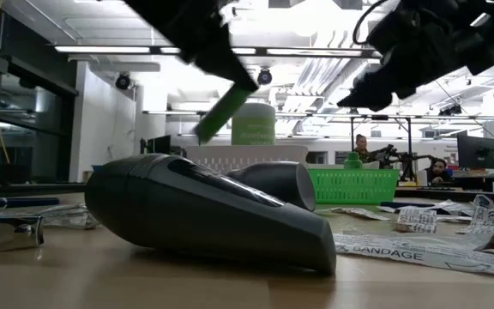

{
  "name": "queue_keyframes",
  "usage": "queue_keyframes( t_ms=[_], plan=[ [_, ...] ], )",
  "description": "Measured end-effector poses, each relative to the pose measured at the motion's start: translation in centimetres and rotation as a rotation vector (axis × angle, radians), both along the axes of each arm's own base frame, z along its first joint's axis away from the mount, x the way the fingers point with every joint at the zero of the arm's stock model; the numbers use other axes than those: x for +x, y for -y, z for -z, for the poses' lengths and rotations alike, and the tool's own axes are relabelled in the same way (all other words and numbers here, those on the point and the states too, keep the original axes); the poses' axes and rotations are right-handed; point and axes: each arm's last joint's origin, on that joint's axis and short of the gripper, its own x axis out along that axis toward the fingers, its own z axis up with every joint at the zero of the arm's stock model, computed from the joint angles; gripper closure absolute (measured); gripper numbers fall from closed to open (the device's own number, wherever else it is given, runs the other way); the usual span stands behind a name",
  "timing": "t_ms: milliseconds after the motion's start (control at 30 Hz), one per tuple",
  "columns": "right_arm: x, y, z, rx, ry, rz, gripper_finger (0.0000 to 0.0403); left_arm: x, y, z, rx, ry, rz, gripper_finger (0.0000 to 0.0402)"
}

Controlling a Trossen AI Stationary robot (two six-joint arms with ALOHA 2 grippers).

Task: Pick & Place Travel size toiletries
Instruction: Put the green shampoo into the small white bin

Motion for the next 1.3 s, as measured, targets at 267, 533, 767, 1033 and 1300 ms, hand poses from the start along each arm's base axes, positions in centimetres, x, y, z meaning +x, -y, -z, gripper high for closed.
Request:
queue_keyframes(
  t_ms=[267,533,767,1033,1300],
  plan=[
    [1.4,-0.5,0.7,0.004,0.114,-0.074,0.0159,1.6,-2.6,-2.4,-0.017,0.239,0.178,0.0309],
    [3.6,-1.3,2.4,-0.024,0.151,-0.040,0.0159,2.1,-4.7,-3.5,-0.056,0.364,0.277,0.0309],
    [4.2,-1.9,2.0,-0.036,0.252,0.163,0.0159,2.3,-5.4,-4.0,0.002,0.431,0.090,0.0309],
    [4.9,-2.7,1.3,-0.079,0.424,0.362,0.0159,2.3,-5.9,-4.7,0.053,0.506,-0.053,0.0309],
    [8.4,-3.9,1.9,-0.176,0.425,0.436,0.0159,2.2,-6.0,-4.8,0.081,0.508,-0.103,0.0309]
  ],
)
